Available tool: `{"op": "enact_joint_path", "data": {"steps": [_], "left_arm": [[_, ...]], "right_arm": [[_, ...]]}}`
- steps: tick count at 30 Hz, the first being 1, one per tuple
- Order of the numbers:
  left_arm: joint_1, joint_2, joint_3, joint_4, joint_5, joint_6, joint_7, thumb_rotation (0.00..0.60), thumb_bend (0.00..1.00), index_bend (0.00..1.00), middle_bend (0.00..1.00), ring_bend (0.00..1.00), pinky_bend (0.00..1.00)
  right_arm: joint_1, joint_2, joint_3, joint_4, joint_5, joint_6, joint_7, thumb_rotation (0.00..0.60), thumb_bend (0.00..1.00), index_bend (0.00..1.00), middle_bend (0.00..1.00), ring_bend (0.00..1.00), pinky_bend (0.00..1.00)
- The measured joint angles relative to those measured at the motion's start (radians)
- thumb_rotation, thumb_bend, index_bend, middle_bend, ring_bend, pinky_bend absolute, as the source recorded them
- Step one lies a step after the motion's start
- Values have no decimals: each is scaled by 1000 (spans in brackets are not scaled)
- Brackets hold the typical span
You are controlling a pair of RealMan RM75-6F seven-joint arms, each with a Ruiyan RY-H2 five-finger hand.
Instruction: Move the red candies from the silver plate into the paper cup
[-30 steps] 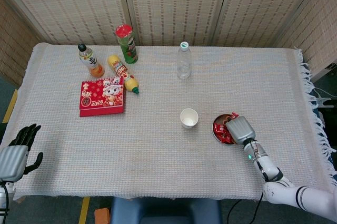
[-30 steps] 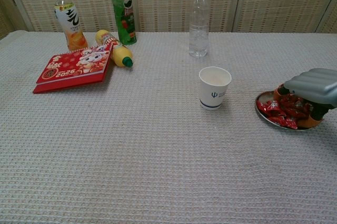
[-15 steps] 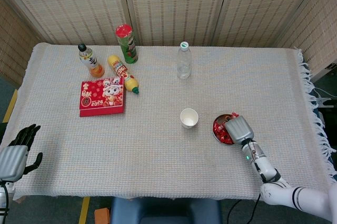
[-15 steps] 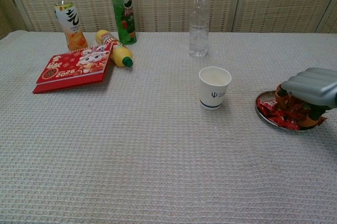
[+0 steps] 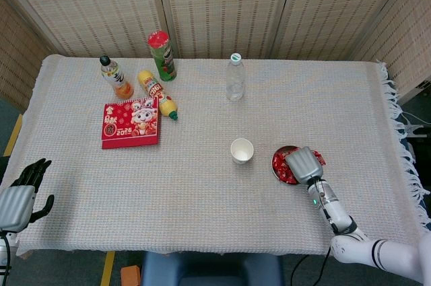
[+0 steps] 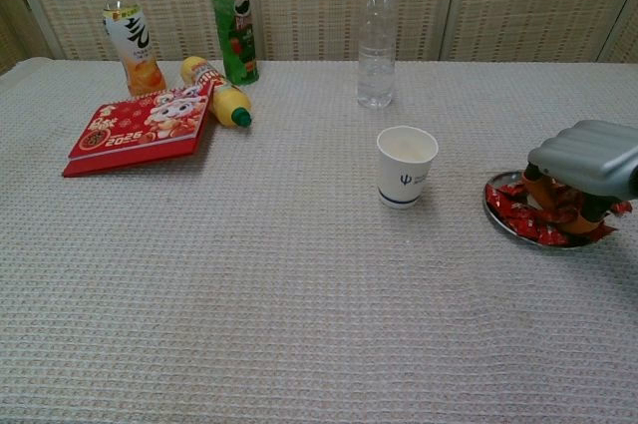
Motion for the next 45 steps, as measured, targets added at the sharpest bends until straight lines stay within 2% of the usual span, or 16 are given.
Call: {"op": "enact_joint_path", "data": {"steps": [5, 15, 24, 35, 45], "left_arm": [[2, 2, 0, -1, 2, 4, -3, 600, 446, 0, 0, 62, 323], [3, 2, -1, 1, 0, 6, -6, 600, 447, 0, 0, 62, 324], [3, 1, -2, 1, 0, 8, -4, 600, 447, 0, 0, 62, 324], [3, -2, -2, 1, 1, 11, 7, 600, 449, 0, 0, 63, 324], [-1, -6, -2, -1, -1, 4, 17, 600, 449, 0, 0, 68, 324]], "right_arm": [[1, -6, -5, 3, 6, -2, -14, 600, 274, 591, 542, 777, 1000], [5, -23, 1, 25, 17, -13, -5, 600, 365, 706, 612, 777, 1000], [2, -5, 15, 15, 7, -5, 32, 600, 378, 743, 640, 778, 1000], [-1, 69, 48, -66, -18, 26, 81, 600, 378, 748, 641, 778, 1000], [20, 163, 104, -211, -25, 46, 113, 600, 378, 748, 642, 777, 1000]]}}
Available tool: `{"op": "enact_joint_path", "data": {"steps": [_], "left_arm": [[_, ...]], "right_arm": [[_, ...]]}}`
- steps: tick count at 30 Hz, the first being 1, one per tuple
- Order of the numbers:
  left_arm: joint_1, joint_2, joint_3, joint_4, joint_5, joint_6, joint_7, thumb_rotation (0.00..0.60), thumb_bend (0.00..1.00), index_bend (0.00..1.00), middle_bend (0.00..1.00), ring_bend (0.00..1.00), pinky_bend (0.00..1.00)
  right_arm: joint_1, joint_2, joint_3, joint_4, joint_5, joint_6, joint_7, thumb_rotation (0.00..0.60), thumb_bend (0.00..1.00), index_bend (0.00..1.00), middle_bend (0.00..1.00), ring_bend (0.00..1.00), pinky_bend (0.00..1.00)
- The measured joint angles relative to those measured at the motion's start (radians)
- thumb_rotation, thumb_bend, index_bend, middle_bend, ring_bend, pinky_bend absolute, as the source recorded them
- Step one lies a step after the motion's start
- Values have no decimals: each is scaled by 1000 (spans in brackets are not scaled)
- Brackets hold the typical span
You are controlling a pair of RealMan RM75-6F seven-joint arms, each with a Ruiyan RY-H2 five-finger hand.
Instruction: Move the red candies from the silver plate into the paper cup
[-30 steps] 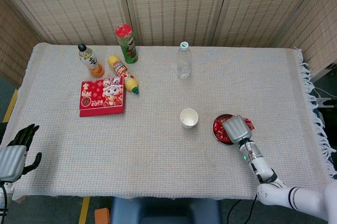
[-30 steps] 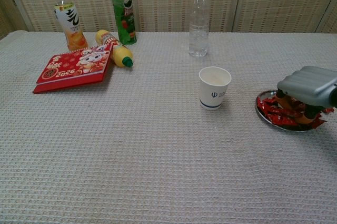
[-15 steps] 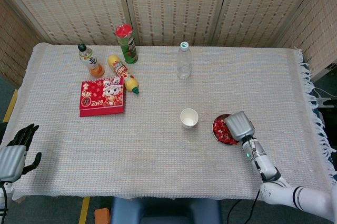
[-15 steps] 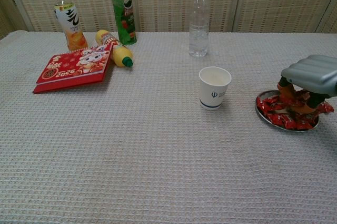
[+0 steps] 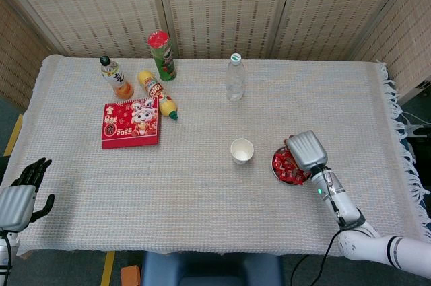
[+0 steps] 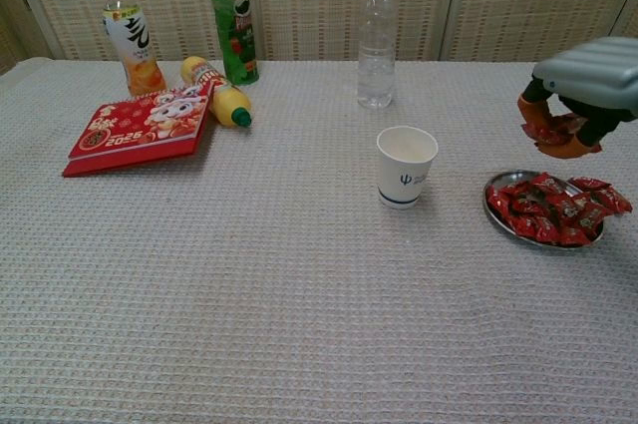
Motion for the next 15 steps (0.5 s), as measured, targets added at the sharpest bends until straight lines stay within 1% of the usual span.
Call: {"op": "enact_joint_path", "data": {"steps": [3, 7, 11, 15], "left_arm": [[-1, 0, 0, 0, 0, -1, 1, 600, 449, 0, 0, 73, 325], [-3, 1, -1, 1, -1, -6, -5, 600, 448, 0, 0, 75, 324], [-4, 3, -2, 2, -1, -7, -13, 600, 449, 0, 0, 75, 325], [-2, 7, -3, 4, -1, -3, -24, 600, 448, 0, 0, 75, 325]], "right_arm": [[23, 7, 21, -33, 5, -5, -2, 600, 378, 748, 642, 777, 1000], [61, -1, 45, -50, 27, -25, -10, 600, 378, 748, 642, 778, 1000], [103, -29, 67, -51, 65, -45, -23, 600, 378, 747, 642, 778, 1000], [138, -66, 76, -46, 86, -50, -44, 600, 377, 747, 641, 778, 1000]]}}
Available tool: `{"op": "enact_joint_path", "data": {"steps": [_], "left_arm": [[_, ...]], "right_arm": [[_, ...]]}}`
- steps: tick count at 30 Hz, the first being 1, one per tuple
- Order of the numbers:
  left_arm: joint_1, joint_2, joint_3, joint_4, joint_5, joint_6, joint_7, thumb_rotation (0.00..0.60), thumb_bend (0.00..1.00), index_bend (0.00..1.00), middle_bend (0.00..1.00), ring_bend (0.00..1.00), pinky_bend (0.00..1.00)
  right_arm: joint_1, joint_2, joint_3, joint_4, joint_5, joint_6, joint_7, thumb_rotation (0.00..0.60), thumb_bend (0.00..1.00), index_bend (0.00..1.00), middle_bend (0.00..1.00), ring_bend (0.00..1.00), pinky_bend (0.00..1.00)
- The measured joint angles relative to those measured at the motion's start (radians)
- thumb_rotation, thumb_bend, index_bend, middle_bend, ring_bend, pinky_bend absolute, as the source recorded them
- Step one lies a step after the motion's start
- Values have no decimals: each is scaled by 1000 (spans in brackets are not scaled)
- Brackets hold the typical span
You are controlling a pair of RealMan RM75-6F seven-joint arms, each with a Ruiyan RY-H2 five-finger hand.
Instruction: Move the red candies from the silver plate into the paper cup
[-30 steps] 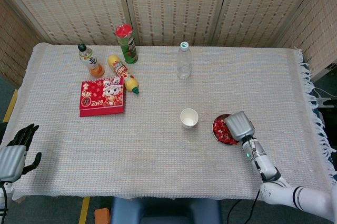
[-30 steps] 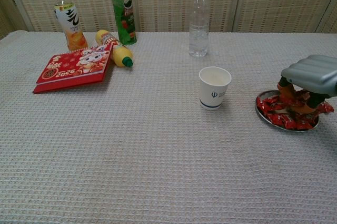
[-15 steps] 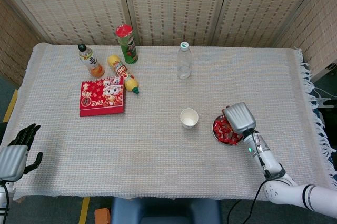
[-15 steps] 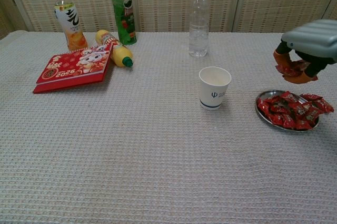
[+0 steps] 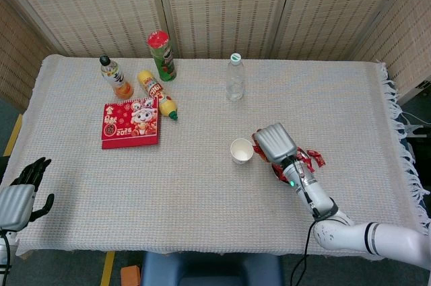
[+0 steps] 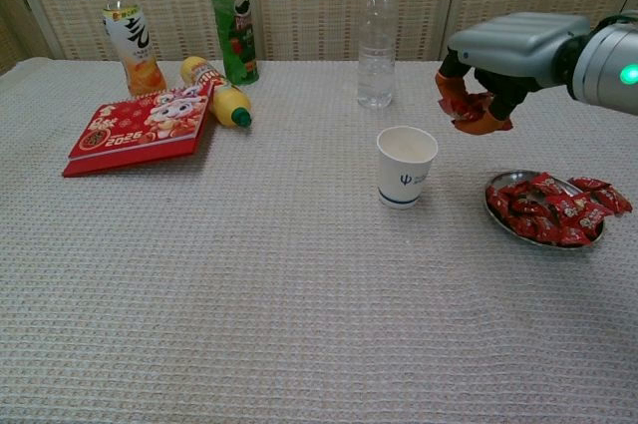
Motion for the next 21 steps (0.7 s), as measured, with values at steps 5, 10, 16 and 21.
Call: {"op": "enact_joint_path", "data": {"steps": [5, 10, 16, 21], "left_arm": [[1, 5, 2, 0, 6, 1, -12, 600, 448, 0, 0, 75, 325], [0, 8, 4, 1, 10, -1, -23, 600, 449, 0, 0, 75, 324], [0, 10, 5, 2, 17, 1, -33, 600, 448, 0, 0, 76, 325], [2, 14, 5, 3, 15, 3, -41, 600, 449, 0, 0, 78, 324]], "right_arm": [[28, -41, 9, 20, 22, 9, -13, 600, 378, 747, 642, 777, 1000], [43, -85, 10, 57, 35, 24, -12, 600, 377, 746, 642, 778, 1000], [61, -123, 5, 90, 31, 29, -4, 600, 376, 741, 642, 778, 1000], [75, -152, 5, 115, 31, 29, 0, 600, 377, 741, 642, 777, 1000]]}}
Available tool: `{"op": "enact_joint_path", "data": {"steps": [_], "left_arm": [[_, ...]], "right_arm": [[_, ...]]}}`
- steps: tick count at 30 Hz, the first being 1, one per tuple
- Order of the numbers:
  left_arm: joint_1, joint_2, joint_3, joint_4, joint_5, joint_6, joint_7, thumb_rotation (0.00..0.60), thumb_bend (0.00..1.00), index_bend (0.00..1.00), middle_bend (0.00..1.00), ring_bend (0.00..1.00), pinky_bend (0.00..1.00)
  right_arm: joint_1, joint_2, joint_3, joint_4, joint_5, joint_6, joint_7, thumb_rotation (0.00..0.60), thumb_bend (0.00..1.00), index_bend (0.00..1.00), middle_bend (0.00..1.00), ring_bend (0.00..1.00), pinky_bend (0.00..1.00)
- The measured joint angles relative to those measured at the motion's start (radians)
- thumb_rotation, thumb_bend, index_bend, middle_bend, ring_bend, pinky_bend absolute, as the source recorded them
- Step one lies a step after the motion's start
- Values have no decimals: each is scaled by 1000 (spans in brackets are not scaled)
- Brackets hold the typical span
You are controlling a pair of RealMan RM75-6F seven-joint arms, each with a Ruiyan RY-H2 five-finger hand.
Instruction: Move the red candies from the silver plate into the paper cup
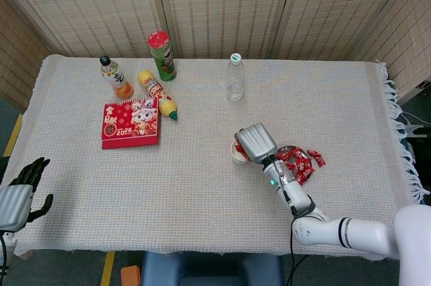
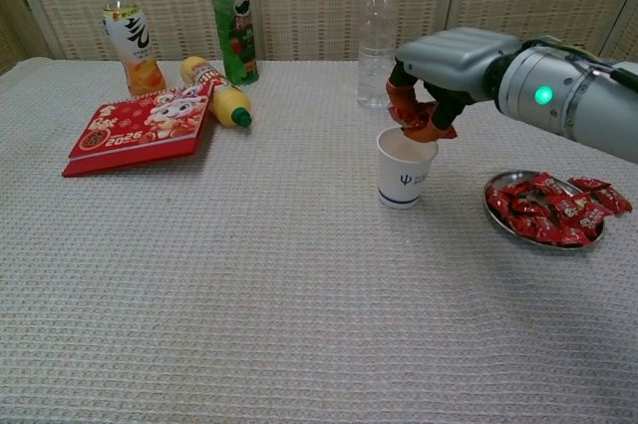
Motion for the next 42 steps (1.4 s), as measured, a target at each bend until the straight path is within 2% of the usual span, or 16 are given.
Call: {"op": "enact_joint_path", "data": {"steps": [15, 27, 42], "left_arm": [[-1, 6, 2, 3, 6, -3, -25, 600, 448, 0, 0, 85, 326], [0, 7, 3, 3, 10, 0, -26, 600, 448, 0, 0, 87, 326], [0, 8, 3, 4, 10, -1, -33, 600, 448, 0, 0, 89, 327]], "right_arm": [[17, -42, -9, 52, -13, 0, 19, 600, 377, 682, 641, 772, 1000], [18, -42, -24, 49, -11, 5, -3, 600, 377, 623, 641, 763, 1000], [14, -54, -20, 73, -25, -3, 47, 600, 377, 511, 642, 759, 1000]]}}
